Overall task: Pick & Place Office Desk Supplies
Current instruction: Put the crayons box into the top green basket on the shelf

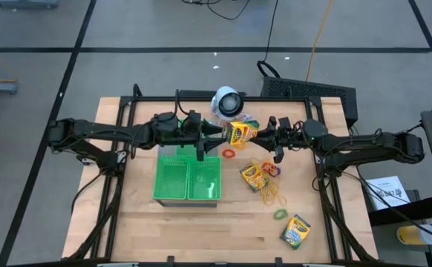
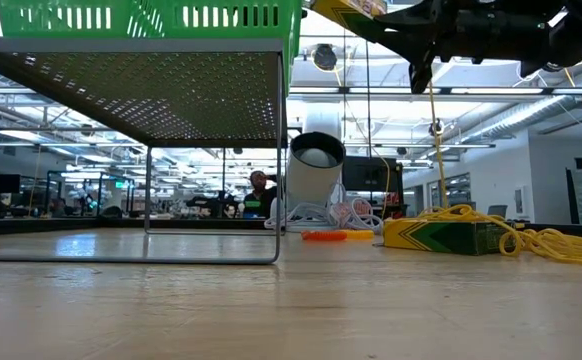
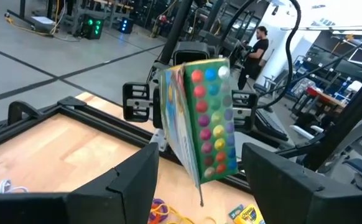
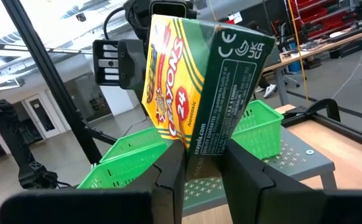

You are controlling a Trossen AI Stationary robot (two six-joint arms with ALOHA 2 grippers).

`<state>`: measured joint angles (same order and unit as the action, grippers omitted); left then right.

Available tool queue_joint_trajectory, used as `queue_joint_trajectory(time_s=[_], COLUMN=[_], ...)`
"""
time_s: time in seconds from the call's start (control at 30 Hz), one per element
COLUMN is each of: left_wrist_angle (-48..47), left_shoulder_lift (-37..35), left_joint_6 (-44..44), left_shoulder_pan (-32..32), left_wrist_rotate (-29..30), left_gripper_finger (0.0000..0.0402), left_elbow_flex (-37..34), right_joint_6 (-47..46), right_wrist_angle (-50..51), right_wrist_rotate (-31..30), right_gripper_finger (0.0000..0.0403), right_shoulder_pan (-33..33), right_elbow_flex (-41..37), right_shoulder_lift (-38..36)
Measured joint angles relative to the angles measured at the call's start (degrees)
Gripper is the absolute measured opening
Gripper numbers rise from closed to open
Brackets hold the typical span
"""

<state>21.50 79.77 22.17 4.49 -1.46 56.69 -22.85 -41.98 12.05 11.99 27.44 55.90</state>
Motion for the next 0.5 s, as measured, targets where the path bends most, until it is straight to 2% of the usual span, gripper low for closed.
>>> queue_joint_trajectory(time_s=[0.1, 0.33, 0.5], left_wrist_angle=[-0.35, -0.33, -0.26], left_shoulder_lift=[0.0, 0.0, 0.0], left_joint_6=[0.02, -0.7, -0.9], left_shoulder_pan=[0.04, 0.04, 0.04], left_wrist_rotate=[0.13, 0.05, 1.81], left_gripper_finger=[0.0202, 0.01, 0.0054], left_elbow_flex=[0.0, 0.0, 0.0], right_joint_6=[0.01, -0.13, -0.22], right_wrist_angle=[0.26, 0.2, 0.2], right_wrist_rotate=[0.0, 0.0, 0.0], right_gripper_finger=[0.007, 0.007, 0.007], right_shoulder_pan=[0.0, 0.0, 0.0], right_elbow_flex=[0.0, 0.0, 0.0], right_shoulder_lift=[0.0, 0.0, 0.0])
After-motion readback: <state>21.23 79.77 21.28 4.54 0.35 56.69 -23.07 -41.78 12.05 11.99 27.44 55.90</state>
